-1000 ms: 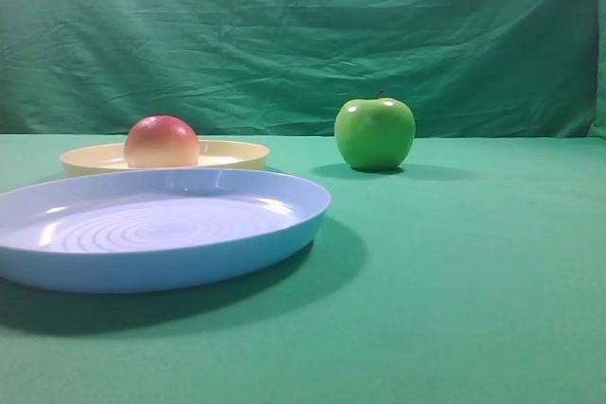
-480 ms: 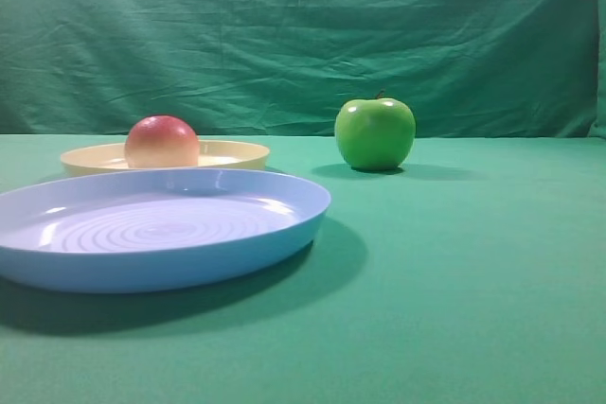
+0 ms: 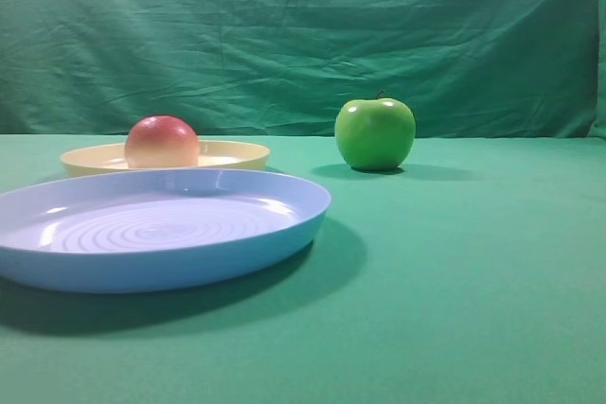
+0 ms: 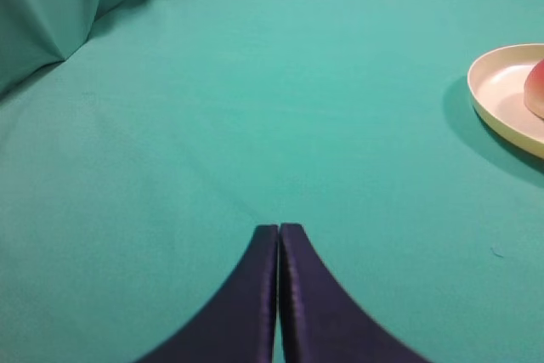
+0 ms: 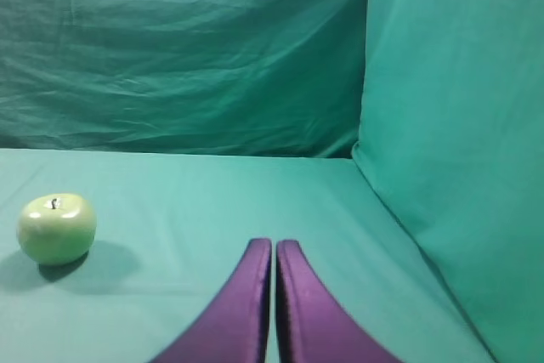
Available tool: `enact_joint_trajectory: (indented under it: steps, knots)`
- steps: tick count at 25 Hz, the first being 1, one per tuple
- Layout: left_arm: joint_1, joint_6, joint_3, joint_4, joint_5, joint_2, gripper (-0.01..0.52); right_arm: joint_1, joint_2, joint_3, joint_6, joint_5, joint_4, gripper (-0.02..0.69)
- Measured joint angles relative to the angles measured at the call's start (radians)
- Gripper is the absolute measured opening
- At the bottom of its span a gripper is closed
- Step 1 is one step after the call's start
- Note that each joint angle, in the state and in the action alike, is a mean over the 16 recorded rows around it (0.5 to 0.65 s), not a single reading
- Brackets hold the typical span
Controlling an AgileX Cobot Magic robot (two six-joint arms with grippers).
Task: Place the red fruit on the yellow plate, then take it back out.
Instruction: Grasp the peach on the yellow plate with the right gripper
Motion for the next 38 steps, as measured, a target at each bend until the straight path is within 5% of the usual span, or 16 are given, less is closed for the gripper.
enact_joint_trajectory:
  steps: [15, 38]
  knots:
    - [0.0, 0.0, 0.0, 0.0, 0.0, 0.0, 0.0, -0.001, -0.06, 0.223, 0.096, 0.015, 0.029, 0.0]
    - [0.0, 0.0, 0.0, 0.0, 0.0, 0.0, 0.0, -0.001, -0.06, 0.253, 0.11, -0.06, 0.05, 0.0]
